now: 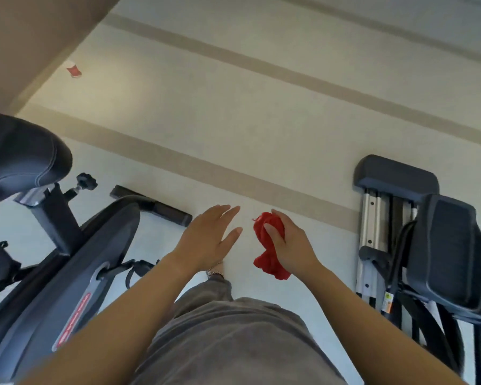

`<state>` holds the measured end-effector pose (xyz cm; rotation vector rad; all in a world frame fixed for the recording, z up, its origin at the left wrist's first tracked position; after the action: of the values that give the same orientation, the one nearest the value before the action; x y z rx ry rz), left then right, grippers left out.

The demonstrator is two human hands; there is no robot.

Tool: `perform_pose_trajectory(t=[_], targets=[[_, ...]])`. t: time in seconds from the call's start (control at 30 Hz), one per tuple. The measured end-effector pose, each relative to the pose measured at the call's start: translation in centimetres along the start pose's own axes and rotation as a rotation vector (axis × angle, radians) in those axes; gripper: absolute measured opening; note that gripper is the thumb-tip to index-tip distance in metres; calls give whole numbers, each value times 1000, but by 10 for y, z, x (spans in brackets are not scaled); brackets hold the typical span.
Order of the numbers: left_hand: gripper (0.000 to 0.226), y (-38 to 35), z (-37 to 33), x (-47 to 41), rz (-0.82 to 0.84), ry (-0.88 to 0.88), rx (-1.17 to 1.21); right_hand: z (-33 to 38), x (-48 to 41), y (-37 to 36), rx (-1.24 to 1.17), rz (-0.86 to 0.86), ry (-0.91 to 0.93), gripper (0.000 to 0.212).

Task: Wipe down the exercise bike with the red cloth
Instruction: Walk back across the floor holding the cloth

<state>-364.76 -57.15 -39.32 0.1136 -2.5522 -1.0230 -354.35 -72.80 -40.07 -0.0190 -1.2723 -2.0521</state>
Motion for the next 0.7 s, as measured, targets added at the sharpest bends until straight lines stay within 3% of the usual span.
perform_pose_trajectory(t=[0.2,0.43,0.7], targets=[[55,78,-15,-134,22,-125,-78,21,-114,65,-11,-107,-2,34],[56,127,-41,-277,98,-177,-126,13,-242,136,41,-228,-30,41],[57,169,-78,-467,145,-118,-188,-18,-421,219,61,-159,-65,46]])
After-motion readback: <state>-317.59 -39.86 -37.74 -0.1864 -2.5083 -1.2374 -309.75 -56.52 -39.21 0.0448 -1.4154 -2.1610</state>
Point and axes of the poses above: each hand's wrist, its own x-axis away from the middle knuckle, its own y-axis out of the back of the hand, z = x × y, the point moved 3 cm from there along -x, towards the middle knuckle, and after that the axes turned 11 degrees about x, right-handed, at the moved point
